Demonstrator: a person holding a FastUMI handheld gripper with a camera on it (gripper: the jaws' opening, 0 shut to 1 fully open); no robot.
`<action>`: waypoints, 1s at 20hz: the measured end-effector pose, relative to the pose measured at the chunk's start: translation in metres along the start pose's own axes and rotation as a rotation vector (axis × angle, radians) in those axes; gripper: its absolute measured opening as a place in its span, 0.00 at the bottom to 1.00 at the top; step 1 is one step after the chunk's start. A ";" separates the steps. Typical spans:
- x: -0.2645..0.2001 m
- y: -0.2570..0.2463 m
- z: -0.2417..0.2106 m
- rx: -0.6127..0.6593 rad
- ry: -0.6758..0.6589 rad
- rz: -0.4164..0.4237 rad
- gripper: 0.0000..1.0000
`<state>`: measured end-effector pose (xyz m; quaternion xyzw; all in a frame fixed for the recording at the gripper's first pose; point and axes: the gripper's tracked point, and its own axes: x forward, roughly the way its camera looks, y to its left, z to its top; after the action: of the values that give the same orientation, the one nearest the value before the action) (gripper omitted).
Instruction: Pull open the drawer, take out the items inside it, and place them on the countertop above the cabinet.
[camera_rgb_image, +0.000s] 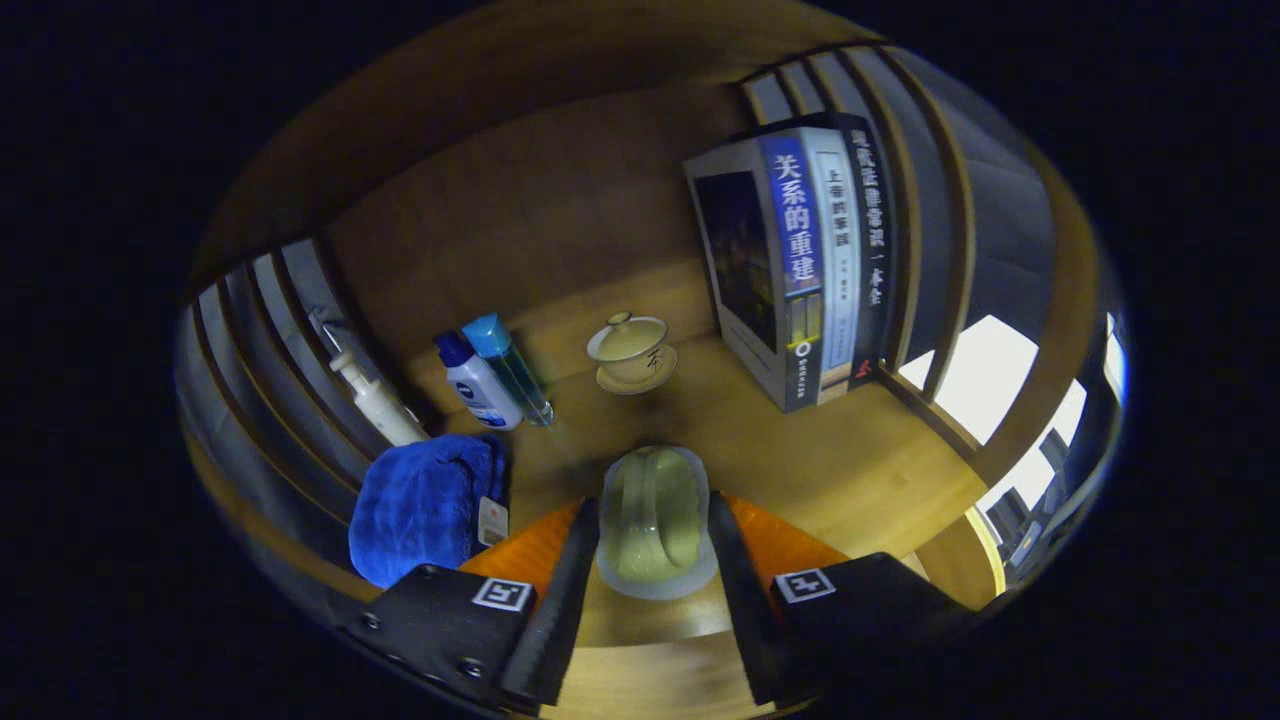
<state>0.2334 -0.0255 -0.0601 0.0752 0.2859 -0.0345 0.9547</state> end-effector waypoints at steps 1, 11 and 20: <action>-0.010 -0.004 0.004 0.003 -0.033 0.000 0.82; -0.119 -0.020 0.015 -0.089 -0.317 0.042 0.98; -0.204 -0.033 -0.024 -0.295 -0.495 0.042 0.98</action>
<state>0.0466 -0.0496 0.0288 -0.0695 0.0445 0.0098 0.9965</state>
